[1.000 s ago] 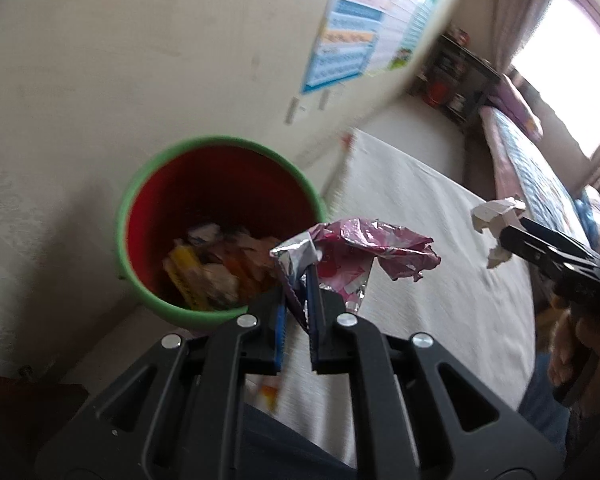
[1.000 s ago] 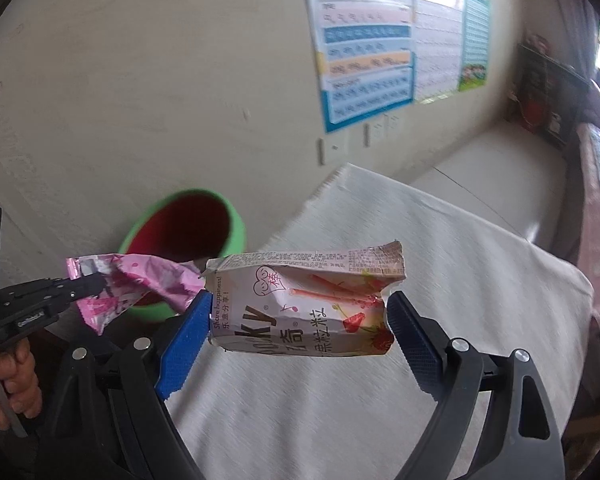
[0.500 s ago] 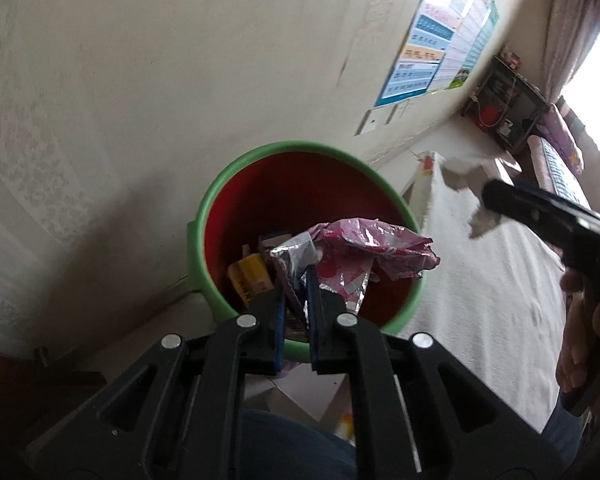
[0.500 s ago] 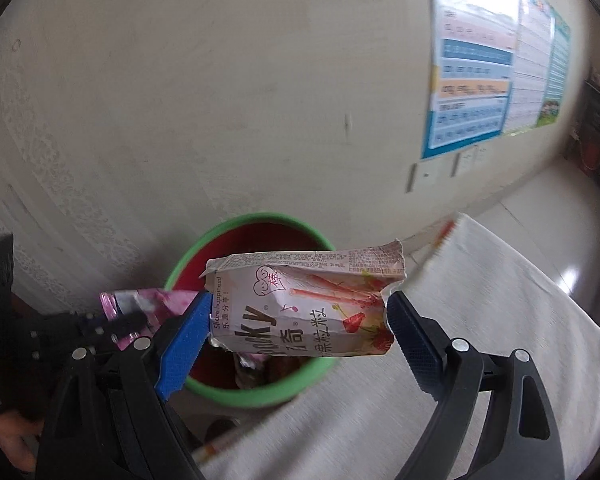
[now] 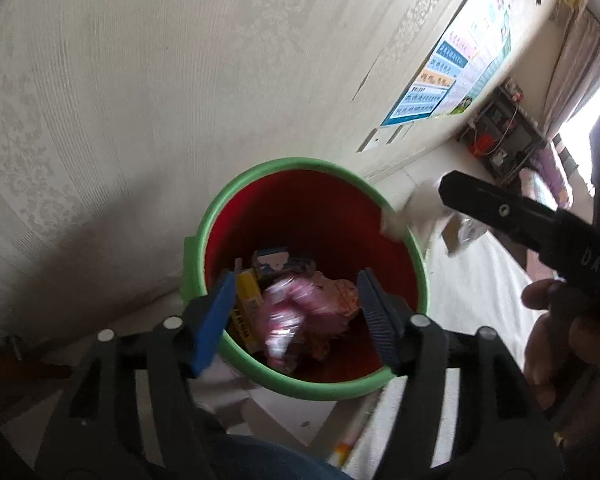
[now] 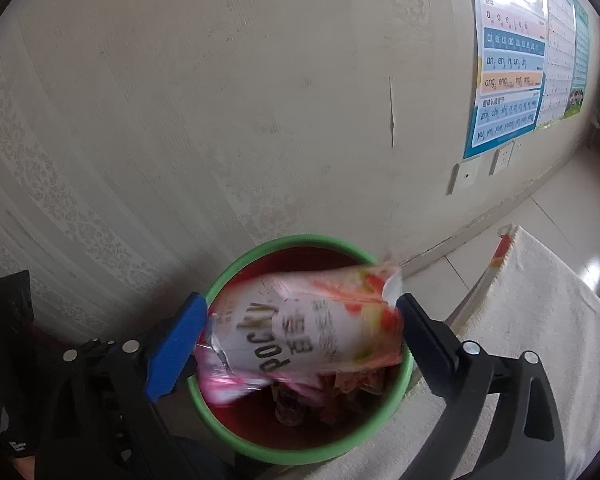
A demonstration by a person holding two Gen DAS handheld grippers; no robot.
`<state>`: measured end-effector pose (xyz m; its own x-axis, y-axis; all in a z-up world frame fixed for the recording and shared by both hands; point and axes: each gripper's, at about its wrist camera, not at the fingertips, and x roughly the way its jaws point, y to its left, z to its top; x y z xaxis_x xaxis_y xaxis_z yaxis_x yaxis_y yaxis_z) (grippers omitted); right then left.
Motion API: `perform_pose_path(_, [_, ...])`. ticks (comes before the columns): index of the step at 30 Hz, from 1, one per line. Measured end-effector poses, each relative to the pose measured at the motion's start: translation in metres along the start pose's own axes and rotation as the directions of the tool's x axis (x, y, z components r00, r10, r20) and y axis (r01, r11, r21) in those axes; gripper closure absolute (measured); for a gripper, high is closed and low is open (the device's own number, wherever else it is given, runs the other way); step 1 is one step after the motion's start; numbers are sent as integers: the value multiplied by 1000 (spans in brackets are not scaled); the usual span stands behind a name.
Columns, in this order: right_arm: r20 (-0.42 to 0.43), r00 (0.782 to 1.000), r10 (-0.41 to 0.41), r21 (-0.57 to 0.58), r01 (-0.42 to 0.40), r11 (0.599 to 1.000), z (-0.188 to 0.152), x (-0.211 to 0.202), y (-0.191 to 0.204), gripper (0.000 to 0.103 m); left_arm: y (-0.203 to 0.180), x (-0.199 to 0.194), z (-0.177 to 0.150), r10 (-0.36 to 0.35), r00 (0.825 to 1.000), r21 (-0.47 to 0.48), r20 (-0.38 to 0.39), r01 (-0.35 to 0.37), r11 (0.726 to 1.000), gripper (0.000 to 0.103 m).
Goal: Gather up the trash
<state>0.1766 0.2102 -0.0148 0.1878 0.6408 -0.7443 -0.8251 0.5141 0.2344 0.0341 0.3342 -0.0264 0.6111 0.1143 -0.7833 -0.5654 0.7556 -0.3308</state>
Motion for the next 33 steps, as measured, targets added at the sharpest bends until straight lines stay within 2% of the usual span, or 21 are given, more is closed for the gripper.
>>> perform_pose_path(2, [-4,1000,-4,1,4,1000,-3,-2,-2,8,3,-3,-5,5,1000,-10,8,-5,1000,20])
perform_pose_path(7, [-4,1000,-7,15,7,1000,-15,-16,-9,7,-2,-10,-17,0,1000,-13,14,1,1000,7])
perform_pose_path(14, [39,997,-74,106,69,992,-50,-61,-40,7,-45,-23,-36,-43,999,89,25,41,995,6])
perform_pose_path(17, [67,989,-133,147,122,982,-71,-89,-58,7,-73,-27,-45,-76,997,130,30,71,989,6])
perform_pose_path(21, [124,958,-258,201,231,952,-110,-135,-77,7,-115,-29,-61,-117,992,203,39,107,973,6])
perform_pose_path(26, [143,911,-387,270,340,901,-169,-185,-103,7,-165,-30,-95,-166,985,299,40,147,943,6])
perform_pose_path(29, [141,882,-450,313,392,865,-203,-210,-115,7,-194,-30,-121,-176,982,390,64,138,911,6])
perform_pose_path(31, [138,862,-488,341,421,840,-224,-222,-123,7,-212,-27,-139,-183,982,444,44,145,884,6])
perform_pose_path(33, [131,841,-524,371,449,813,-243,-233,-130,7,-221,-27,-152,-193,981,459,29,158,874,6])
